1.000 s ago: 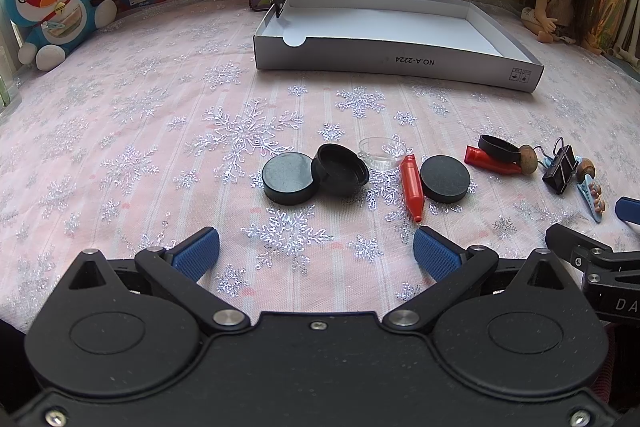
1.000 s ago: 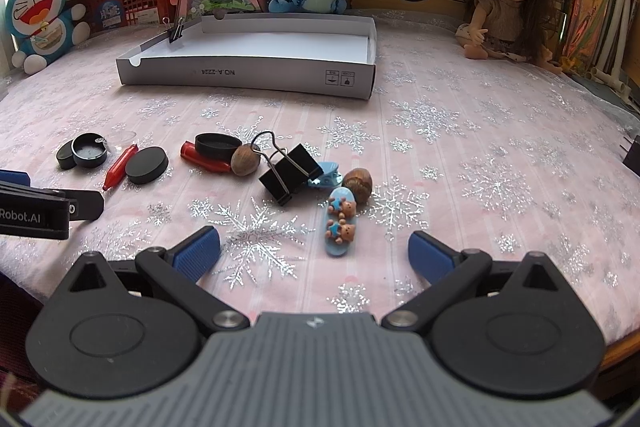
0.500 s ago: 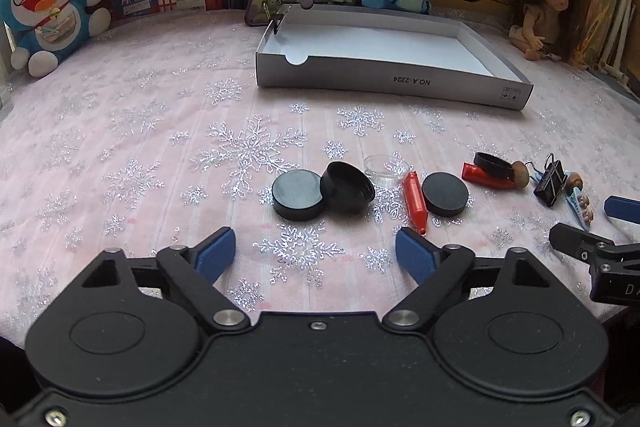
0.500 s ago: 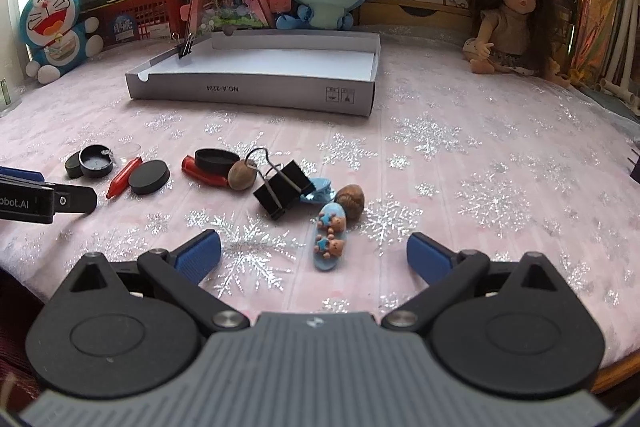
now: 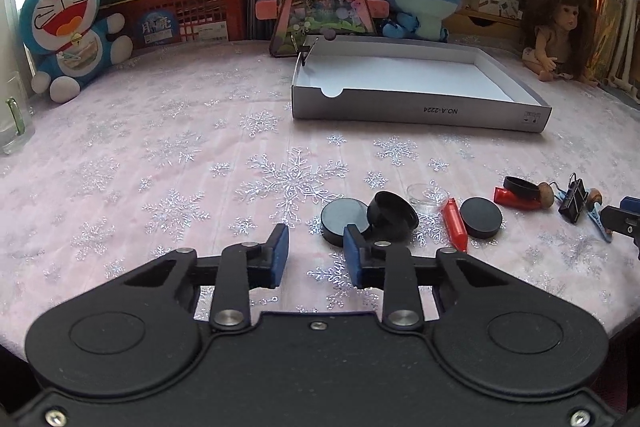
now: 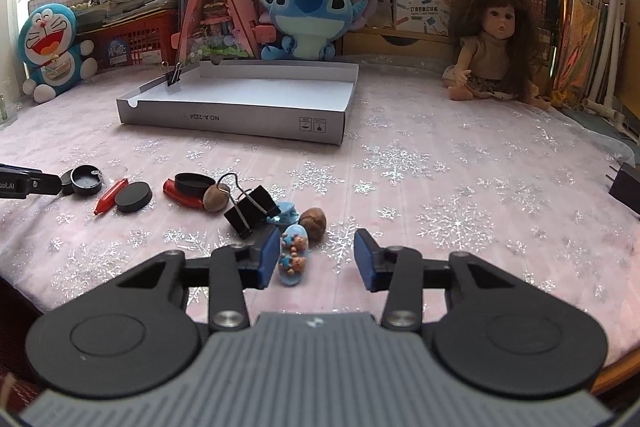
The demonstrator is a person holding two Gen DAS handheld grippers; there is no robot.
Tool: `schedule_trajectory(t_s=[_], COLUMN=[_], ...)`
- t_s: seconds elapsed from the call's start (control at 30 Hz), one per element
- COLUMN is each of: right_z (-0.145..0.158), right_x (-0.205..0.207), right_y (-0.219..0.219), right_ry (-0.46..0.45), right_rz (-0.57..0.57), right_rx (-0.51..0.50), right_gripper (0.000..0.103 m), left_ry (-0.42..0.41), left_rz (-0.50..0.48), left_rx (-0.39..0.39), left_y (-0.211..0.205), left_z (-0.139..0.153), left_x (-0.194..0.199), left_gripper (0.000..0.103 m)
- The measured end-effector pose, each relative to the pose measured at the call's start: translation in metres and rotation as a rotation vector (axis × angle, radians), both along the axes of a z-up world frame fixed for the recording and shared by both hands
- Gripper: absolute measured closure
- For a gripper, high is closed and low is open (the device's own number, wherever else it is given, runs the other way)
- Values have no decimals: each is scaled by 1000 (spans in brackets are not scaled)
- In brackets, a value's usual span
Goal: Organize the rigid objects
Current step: 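Grasp the black round puck with the left gripper while the right grasps the blue hair clip, then carry puck and hair clip into the white tray and open both grippers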
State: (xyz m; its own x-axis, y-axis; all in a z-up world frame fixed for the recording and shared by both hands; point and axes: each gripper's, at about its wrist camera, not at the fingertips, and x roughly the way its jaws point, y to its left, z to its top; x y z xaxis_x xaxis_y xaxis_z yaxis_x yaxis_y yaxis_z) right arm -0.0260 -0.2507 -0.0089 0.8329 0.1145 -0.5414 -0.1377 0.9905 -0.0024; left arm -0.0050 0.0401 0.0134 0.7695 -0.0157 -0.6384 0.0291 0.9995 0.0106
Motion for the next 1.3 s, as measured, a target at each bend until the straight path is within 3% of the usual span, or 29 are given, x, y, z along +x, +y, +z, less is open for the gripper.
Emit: schedule_trajectory(t_s=[0.27, 0.5, 0.83, 0.87, 0.9, 0.93, 1.3], right_z=[-5, -6, -7, -7, -7, -6, 11], right_x=[1, 3, 5, 5, 5, 5, 10], right_y=[11, 11, 11, 11, 12, 12, 4], right_ry=[28, 41, 43, 43, 42, 40, -14], right_rz=[27, 26, 19, 19, 19, 14, -1], right_rx=[-5, -6, -7, -8, -11, -14, 1], right_gripper=[62, 68, 71, 73, 82, 83, 83], left_ry=[-49, -65, -65, -67, -68, -69, -113], left_rz=[-17, -12, -17, -16, -11, -7, -15], left_rx=[43, -12, -26, -30, -34, -42, -83], left_y=[-9, -7, -11, -11, -10, -10, -4], left_z=[-6, -8, -21, -20, -20, -18, 13], left_x=[4, 15, 27, 27, 26, 26, 25], left_gripper=[74, 66, 67, 73, 73, 73, 73])
